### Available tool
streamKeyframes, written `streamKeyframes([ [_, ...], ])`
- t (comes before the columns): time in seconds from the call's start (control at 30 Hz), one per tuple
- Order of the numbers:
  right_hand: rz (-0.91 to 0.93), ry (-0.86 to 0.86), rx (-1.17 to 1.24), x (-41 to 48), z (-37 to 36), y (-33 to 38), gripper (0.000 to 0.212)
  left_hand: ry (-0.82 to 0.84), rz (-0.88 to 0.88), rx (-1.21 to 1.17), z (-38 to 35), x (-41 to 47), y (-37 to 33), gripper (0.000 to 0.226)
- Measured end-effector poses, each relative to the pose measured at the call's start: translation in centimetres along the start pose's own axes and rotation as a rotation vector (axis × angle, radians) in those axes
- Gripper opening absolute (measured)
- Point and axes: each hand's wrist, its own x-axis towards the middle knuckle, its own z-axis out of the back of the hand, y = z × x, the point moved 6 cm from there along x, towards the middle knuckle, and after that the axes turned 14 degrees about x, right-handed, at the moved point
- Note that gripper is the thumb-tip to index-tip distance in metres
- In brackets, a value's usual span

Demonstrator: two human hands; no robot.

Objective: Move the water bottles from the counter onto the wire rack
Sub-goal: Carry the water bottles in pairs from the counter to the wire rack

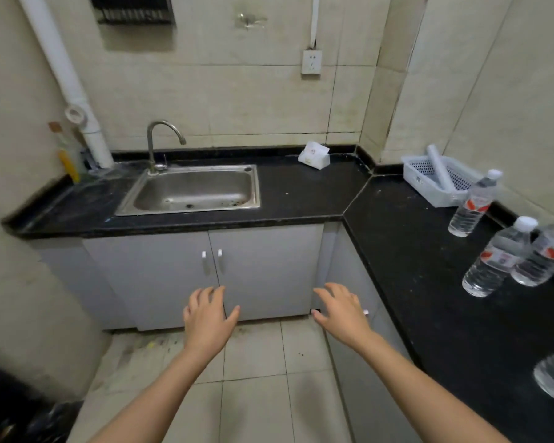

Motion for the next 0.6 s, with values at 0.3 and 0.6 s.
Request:
streamKeyframes([
  [0.3,-0.205,-0.066,0.025,11.7,3.1,-5.4,0.052,0.060,-0.138,-0.090,-2.9,16.5,-5.7,0.053],
  [0.6,-0.622,-0.380,0.101,16.5,10.0,-11.6,0.052,0.076,-0.540,-0.121,-1.7,32.5,-17.9,0.053],
])
